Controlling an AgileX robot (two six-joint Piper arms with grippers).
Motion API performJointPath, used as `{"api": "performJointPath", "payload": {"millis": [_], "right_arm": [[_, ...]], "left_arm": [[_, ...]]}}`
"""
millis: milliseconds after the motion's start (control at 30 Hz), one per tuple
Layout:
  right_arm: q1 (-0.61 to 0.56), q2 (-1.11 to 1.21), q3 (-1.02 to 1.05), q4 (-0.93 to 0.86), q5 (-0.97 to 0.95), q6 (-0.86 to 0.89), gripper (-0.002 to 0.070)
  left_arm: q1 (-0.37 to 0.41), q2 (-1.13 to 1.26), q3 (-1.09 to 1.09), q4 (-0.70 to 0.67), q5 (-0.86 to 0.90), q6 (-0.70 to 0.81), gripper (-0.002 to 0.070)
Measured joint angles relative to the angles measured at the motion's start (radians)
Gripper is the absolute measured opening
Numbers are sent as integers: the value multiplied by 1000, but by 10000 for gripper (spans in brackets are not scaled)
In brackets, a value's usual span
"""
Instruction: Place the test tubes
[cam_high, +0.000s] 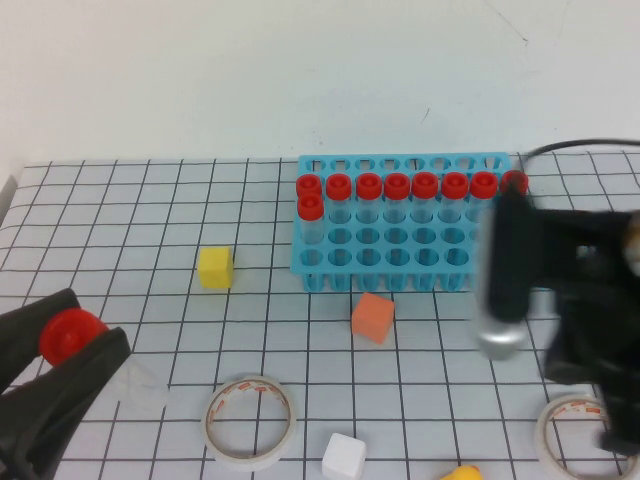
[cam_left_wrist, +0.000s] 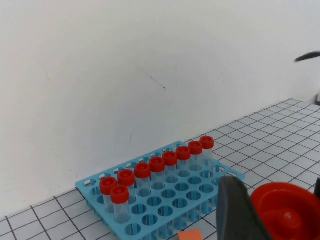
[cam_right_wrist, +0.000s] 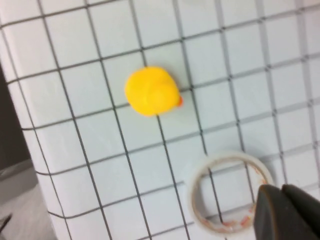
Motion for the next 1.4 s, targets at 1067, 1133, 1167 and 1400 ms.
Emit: {"api": "performJointPath", "payload": {"millis": [1067, 1133, 1167, 1400], "right_arm": [[0, -1099, 872, 178, -449, 189, 1], [0, -1099, 876, 183, -449, 193, 0], [0, -1099, 876, 183, -449, 195, 0], [0, -1099, 878, 187, -447, 199, -1]], "left_arm": [[0, 255, -125, -265, -94, 454, 262], [0, 309, -173, -265, -95, 465, 262], [0, 339, -200, -265, -95, 474, 262], [-12, 554, -430, -266, -81, 504, 262]]}}
